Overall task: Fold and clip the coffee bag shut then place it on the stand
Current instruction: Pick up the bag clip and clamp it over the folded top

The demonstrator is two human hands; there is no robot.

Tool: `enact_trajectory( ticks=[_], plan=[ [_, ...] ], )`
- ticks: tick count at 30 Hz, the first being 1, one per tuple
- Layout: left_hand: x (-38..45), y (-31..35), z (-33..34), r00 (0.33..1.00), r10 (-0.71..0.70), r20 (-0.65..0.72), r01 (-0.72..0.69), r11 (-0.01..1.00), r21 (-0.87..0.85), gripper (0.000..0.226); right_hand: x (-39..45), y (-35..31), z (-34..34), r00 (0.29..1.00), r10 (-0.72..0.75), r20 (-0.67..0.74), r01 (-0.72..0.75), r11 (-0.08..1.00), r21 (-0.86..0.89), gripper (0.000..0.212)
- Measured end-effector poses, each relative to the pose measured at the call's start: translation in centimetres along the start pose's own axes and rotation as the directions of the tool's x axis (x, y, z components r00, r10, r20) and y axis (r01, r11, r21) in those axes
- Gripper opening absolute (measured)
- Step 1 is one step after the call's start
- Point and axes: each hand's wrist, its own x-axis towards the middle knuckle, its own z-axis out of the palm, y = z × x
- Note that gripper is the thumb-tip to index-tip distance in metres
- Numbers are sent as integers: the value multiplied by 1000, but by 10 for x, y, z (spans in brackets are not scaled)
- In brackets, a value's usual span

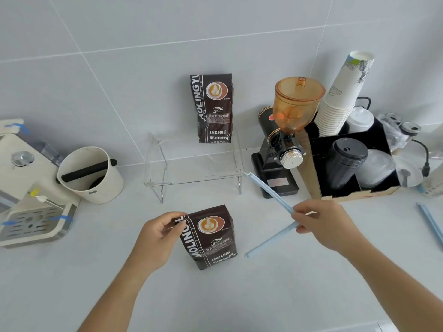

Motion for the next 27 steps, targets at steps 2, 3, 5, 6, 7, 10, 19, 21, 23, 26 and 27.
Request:
enact_trajectory(
  ticks=[2,3,5,6,7,10,19,21,23,26,27],
  plan=[
    [-1,0,-1,1000,-1,6,1,1000,-20,25,-2,-18,4,999,-32,28,31,999,35,11],
    [-1,0,-2,1000,-2,9,3,999,-35,24,-3,-26,7,998,-46,43,44,997,59,10],
    [-2,-1,-4,1000,-2,9,3,998,-65,24,-4,-42,16,993,-75,86,66,992,104,9],
    [-2,-3,-3,1000,-3,13,5,997,-80,23,-4,-48,20,990,-83,113,68,989,130,10],
    [-2,-4,-3,1000,-4,13,6,996,-93,23,-2,-55,26,986,-93,139,71,986,154,9],
    [-1,-8,-2,1000,-11,-6,10,988,-154,25,2,-69,42,975,-101,198,60,977,204,4],
    [1,-9,-1,998,-41,-37,29,954,-298,33,15,-85,73,953,-103,284,57,984,167,8],
    [1,-10,-1,997,-57,-45,40,949,-312,34,16,-85,76,948,-122,295,73,983,171,7],
    [2,-10,-2,996,-69,-51,49,946,-319,32,18,-86,78,944,-130,304,84,983,162,8],
    [3,-10,-2,995,-75,-68,50,946,-321,31,19,-88,78,932,-152,330,106,982,154,11],
    [3,-10,-2,994,-76,-73,49,946,-321,29,19,-88,78,927,-159,339,112,982,154,12]
  ],
)
